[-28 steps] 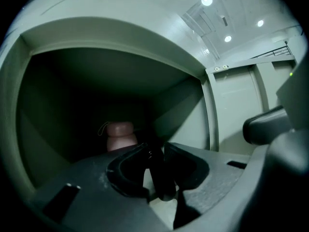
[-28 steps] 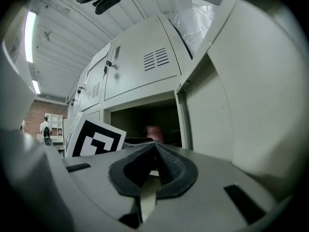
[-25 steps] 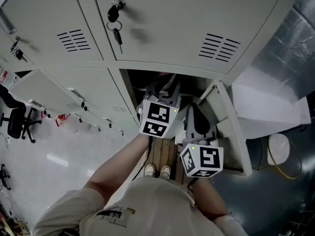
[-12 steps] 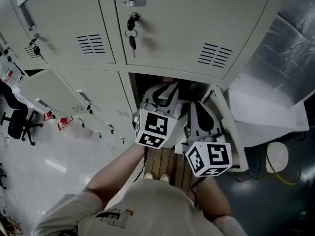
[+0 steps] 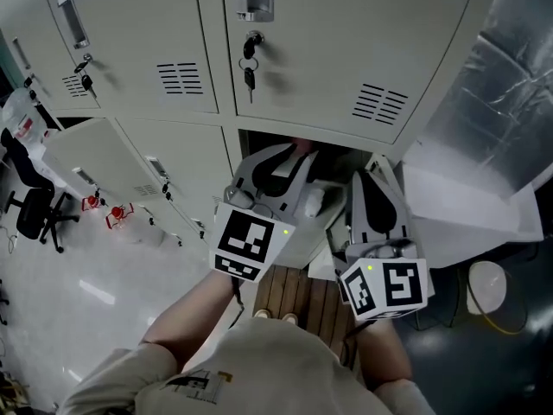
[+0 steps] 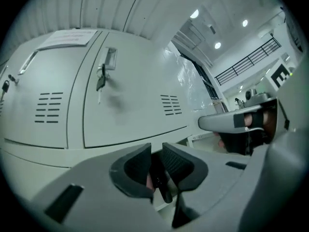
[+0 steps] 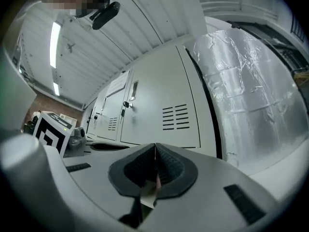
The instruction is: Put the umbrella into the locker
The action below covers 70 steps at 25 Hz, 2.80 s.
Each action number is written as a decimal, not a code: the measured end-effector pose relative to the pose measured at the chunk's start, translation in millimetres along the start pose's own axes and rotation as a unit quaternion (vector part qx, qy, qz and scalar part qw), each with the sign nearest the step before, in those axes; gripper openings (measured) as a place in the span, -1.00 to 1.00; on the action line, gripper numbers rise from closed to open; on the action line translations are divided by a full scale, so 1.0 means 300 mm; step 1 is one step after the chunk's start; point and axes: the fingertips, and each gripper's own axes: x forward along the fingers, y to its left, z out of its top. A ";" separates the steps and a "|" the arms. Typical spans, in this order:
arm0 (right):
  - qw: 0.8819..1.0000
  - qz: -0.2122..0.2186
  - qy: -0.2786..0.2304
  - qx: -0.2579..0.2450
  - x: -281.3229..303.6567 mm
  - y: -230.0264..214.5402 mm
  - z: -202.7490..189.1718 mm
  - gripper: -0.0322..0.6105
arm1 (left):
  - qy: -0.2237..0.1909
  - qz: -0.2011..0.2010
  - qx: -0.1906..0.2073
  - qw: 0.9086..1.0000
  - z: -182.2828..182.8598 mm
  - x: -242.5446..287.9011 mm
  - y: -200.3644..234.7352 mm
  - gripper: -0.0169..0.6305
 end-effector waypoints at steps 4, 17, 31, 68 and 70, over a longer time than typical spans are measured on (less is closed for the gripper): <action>1.000 0.018 -0.017 -0.008 -0.027 0.015 0.074 -0.88 | -0.027 -0.001 -0.005 1.000 0.083 -0.074 0.010 -0.83; 0.997 0.046 -0.048 -0.041 -0.143 0.041 0.216 -0.88 | -0.083 0.028 -0.016 0.996 0.234 -0.294 0.071 -0.91; 0.998 0.055 -0.004 -0.027 -0.266 0.090 0.090 -0.88 | -0.058 0.017 -0.022 0.998 0.126 -0.376 0.005 -0.91; 0.996 0.066 0.052 -0.018 -0.281 0.185 -0.089 -0.88 | 0.012 -0.003 -0.039 0.999 -0.090 -0.416 -0.038 -0.91; 0.996 0.065 0.052 -0.017 -0.280 0.183 -0.092 -0.88 | 0.011 -0.003 -0.038 0.999 -0.089 -0.415 -0.038 -0.91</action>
